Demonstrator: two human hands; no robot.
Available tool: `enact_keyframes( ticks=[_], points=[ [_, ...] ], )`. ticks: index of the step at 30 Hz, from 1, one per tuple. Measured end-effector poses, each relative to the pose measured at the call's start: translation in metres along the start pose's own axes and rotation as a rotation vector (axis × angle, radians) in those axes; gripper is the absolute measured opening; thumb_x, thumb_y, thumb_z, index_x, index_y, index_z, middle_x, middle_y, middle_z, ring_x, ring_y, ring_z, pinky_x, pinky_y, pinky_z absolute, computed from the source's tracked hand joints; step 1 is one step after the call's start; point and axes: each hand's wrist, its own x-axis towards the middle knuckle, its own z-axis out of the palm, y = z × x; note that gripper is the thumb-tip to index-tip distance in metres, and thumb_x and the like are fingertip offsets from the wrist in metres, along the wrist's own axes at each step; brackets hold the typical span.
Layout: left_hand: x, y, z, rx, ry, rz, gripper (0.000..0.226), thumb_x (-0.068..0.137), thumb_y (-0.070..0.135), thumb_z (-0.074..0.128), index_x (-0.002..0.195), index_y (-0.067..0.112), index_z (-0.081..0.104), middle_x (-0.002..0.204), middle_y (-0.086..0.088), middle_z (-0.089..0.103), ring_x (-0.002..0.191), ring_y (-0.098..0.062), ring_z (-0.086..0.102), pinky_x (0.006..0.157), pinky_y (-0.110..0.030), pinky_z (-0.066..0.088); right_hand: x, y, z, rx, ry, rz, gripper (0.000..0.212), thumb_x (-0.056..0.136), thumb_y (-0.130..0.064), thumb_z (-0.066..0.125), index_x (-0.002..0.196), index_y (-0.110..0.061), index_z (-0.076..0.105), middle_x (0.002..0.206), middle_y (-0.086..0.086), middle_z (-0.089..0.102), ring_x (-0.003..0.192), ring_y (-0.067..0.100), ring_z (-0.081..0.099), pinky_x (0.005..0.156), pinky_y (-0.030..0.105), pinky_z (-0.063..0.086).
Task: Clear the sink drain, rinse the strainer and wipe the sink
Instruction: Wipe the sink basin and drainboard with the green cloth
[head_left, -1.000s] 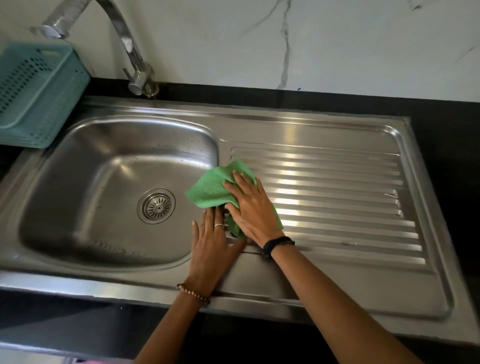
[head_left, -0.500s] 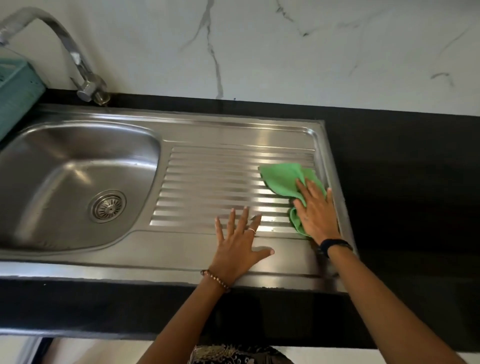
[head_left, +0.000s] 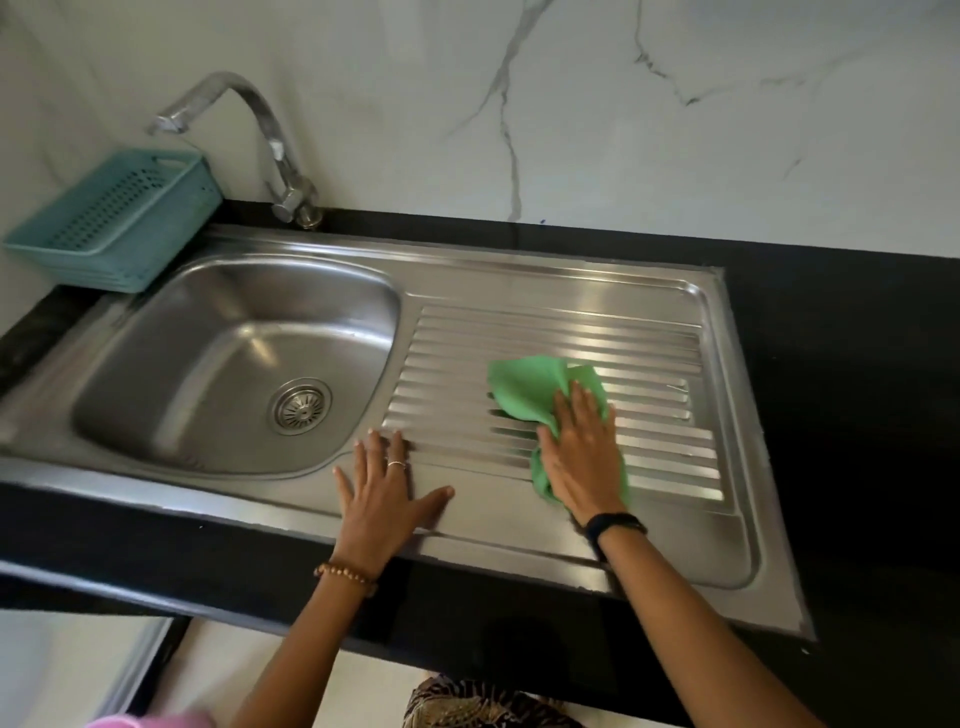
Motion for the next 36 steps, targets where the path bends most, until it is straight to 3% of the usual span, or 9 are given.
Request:
enact_keyframes(
  ticks=[9, 12, 16, 20, 24, 28, 36],
  points=[
    [0.004, -0.019, -0.006, -0.009, -0.061, -0.058, 0.099, 0.082, 0.061, 0.046, 0.145, 0.006, -0.007, 0.156, -0.014, -0.012, 0.144, -0.023, -0.014, 0.116, -0.044, -0.007, 0.069, -0.149, 0.029, 0.087, -0.136, -0.329, 0.055, 0.097, -0.036, 0.031, 0.144, -0.009, 0.026, 0.158, 0.012, 0.013, 0.146, 0.025, 0.009, 0.118, 0.044, -0.003],
    [0.002, -0.019, -0.008, 0.007, -0.062, -0.049, 0.098, 0.083, 0.061, 0.045, 0.145, 0.007, -0.008, 0.156, -0.014, -0.012, 0.144, -0.023, -0.014, 0.116, -0.044, -0.006, 0.067, -0.158, 0.04, 0.069, -0.15, -0.454, 0.051, 0.096, -0.036, 0.034, 0.142, -0.013, 0.032, 0.157, 0.007, 0.018, 0.145, 0.021, 0.013, 0.118, 0.043, -0.003],
    [-0.003, -0.014, -0.007, -0.007, -0.005, -0.02, 0.096, 0.083, 0.062, 0.044, 0.146, 0.012, -0.008, 0.157, -0.009, -0.008, 0.144, -0.02, -0.012, 0.116, -0.043, -0.007, 0.049, -0.132, 0.043, 0.087, -0.114, -0.483, 0.052, 0.095, -0.037, 0.035, 0.143, -0.018, 0.031, 0.156, 0.004, 0.025, 0.144, 0.018, 0.02, 0.119, 0.042, -0.001],
    [-0.008, 0.012, 0.007, 0.026, 0.031, 0.117, 0.093, 0.084, 0.061, 0.044, 0.146, 0.013, -0.006, 0.157, -0.008, -0.008, 0.144, -0.019, -0.013, 0.111, -0.037, -0.016, 0.023, -0.067, 0.027, 0.042, -0.047, -0.34, 0.053, 0.096, -0.039, 0.029, 0.146, -0.021, 0.024, 0.155, 0.003, 0.027, 0.143, 0.017, 0.022, 0.119, 0.042, -0.006],
    [-0.012, 0.069, 0.037, 0.059, -0.062, 0.309, 0.089, 0.083, 0.065, 0.039, 0.147, 0.022, -0.005, 0.157, -0.004, -0.011, 0.139, -0.012, -0.021, 0.11, -0.038, -0.02, -0.008, 0.014, 0.004, -0.064, -0.004, -0.177, 0.059, 0.092, -0.043, 0.011, 0.147, -0.022, 0.019, 0.155, 0.002, 0.025, 0.145, 0.016, 0.018, 0.117, 0.042, -0.01],
    [-0.021, 0.117, 0.064, 0.133, -0.165, 0.432, 0.085, 0.081, 0.069, 0.037, 0.145, 0.033, -0.007, 0.15, 0.005, -0.026, 0.141, -0.016, -0.021, 0.109, -0.047, -0.021, -0.034, 0.087, -0.019, -0.119, 0.049, 0.004, 0.054, 0.097, -0.04, 0.028, 0.147, -0.021, 0.02, 0.156, 0.003, 0.022, 0.145, 0.018, 0.017, 0.116, 0.046, -0.008],
    [-0.019, 0.1, 0.051, 0.131, -0.146, 0.394, 0.087, 0.082, 0.065, 0.039, 0.14, 0.033, -0.017, 0.147, 0.003, -0.029, 0.142, -0.02, -0.02, 0.11, -0.048, -0.019, -0.056, 0.108, -0.029, -0.15, 0.049, 0.256, 0.056, 0.097, -0.039, 0.024, 0.147, -0.013, 0.017, 0.157, 0.012, 0.015, 0.146, 0.023, 0.013, 0.117, 0.05, -0.002]
  ],
)
